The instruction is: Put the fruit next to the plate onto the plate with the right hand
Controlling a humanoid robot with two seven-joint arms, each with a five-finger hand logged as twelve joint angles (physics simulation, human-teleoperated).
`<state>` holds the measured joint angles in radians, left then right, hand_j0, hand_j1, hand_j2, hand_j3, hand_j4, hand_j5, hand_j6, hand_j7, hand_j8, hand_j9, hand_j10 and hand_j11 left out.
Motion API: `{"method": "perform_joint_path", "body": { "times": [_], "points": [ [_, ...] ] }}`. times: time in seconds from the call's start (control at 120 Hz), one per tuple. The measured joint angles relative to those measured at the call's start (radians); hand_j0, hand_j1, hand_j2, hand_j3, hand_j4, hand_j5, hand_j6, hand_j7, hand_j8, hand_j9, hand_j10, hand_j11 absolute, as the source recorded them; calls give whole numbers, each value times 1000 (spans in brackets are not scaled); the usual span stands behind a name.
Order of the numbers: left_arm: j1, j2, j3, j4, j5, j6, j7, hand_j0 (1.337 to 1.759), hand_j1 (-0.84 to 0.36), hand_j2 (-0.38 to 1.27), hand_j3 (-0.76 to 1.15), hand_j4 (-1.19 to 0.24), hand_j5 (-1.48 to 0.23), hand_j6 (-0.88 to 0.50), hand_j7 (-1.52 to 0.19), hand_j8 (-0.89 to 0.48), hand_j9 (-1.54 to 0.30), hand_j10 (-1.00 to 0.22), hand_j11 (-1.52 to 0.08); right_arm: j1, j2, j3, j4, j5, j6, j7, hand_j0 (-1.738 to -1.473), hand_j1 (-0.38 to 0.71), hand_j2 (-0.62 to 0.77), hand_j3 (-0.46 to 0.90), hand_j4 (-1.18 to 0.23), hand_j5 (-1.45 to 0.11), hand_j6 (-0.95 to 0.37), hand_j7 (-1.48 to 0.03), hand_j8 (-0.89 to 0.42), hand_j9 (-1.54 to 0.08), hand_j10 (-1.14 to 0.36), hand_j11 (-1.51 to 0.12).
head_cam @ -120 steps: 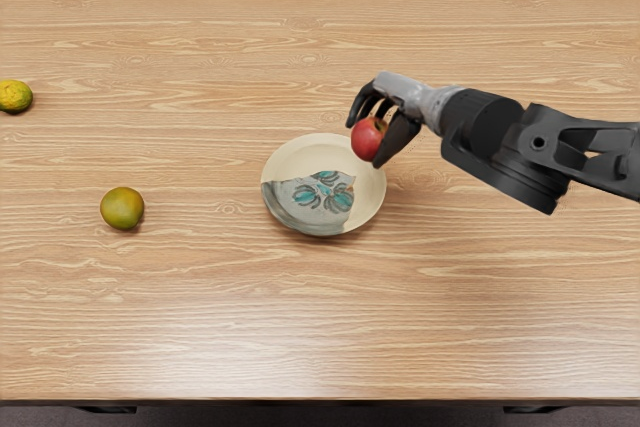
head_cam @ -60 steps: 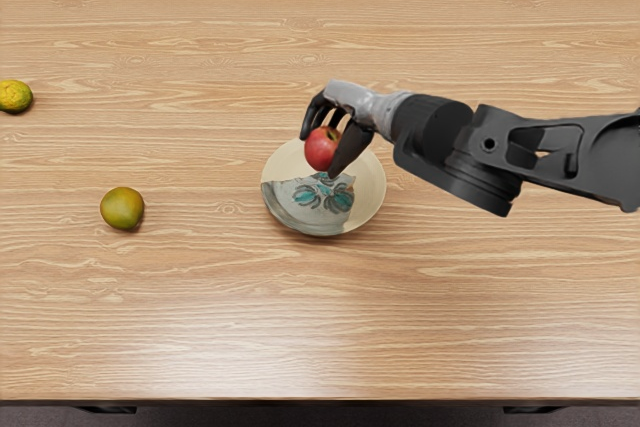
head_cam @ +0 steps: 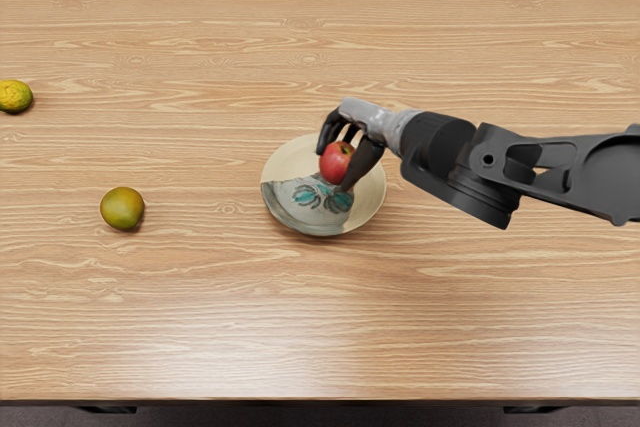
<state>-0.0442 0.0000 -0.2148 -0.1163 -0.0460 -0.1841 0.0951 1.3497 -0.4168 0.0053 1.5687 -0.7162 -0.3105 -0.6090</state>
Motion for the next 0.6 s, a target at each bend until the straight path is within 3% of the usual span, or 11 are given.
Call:
{"method": "perform_joint_path", "body": {
  "times": [0.125,0.233,0.325,0.6],
  "points": [
    [0,0,0,0,0,0,0,1658,349,0,0,0,0,0,0,0,0,0,0,-6,1,0,-11,-6,0,0,-1655,237,209,1,-705,-978,-378,-944,-383,-986,-603,-1000],
    [0,0,0,0,0,0,0,1658,349,0,0,0,0,0,0,0,0,0,0,-5,18,7,-15,-22,-11,-1,-1656,19,123,0,-435,-601,-242,-581,-245,-606,-375,-614],
    [0,0,0,0,0,0,0,1658,349,0,0,0,0,0,0,0,0,0,0,-4,27,9,-17,-27,-16,-2,-1657,-114,79,0,-278,-384,-155,-371,-157,-387,-240,-392],
    [1,0,0,0,0,0,0,1658,349,0,0,0,0,0,0,0,0,0,0,2,27,27,-5,-5,7,-2,-1658,-289,21,0,-73,-100,-42,-96,-42,-101,-63,-102]
  ]
}}
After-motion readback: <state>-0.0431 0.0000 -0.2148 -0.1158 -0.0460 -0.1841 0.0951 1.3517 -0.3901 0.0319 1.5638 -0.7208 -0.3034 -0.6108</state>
